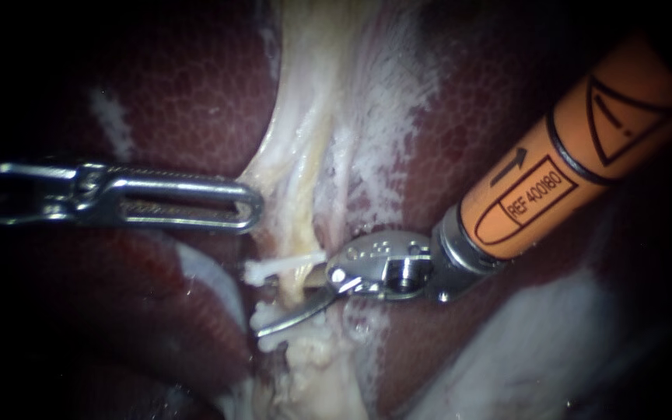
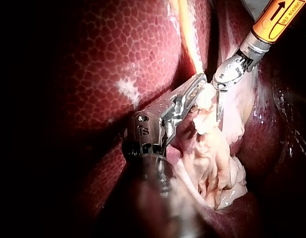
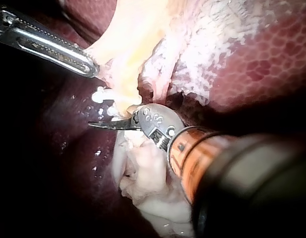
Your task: Go to the cutting position left tube
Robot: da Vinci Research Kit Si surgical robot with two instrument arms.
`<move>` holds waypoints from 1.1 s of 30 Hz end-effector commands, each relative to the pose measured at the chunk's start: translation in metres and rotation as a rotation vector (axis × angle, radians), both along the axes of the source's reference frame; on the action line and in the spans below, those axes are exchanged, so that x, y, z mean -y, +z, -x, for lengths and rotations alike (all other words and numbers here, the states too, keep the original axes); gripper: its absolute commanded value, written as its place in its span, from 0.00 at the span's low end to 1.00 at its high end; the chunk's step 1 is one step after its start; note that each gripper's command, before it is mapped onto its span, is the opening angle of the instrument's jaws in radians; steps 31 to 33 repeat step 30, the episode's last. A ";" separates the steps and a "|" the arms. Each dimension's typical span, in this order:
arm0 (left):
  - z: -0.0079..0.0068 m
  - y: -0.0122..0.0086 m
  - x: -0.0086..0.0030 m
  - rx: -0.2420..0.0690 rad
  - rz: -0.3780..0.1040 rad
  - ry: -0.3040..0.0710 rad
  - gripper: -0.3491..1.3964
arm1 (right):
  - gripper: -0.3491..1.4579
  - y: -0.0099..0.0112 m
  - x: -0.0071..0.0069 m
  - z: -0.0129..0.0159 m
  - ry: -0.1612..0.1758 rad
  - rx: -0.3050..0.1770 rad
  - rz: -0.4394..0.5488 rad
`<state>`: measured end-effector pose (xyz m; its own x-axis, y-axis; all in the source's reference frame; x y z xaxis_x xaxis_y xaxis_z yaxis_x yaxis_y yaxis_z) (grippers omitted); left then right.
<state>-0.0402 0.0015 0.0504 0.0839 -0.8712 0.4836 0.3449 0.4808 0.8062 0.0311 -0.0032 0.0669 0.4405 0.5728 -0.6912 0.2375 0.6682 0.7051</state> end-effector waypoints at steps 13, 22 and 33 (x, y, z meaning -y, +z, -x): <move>0.0000 0.0000 0.0000 0.000 0.000 0.000 0.00 | 0.36 0.0002 -0.0001 0.0001 -0.001 0.000 -0.004; 0.0000 0.0000 0.0000 0.000 0.000 0.000 0.00 | 0.33 0.0003 -0.0001 0.0001 -0.003 -0.001 -0.004; 0.0000 0.0000 0.0000 -0.001 0.000 0.000 0.00 | 0.33 0.0003 -0.0001 0.0001 -0.004 -0.002 -0.004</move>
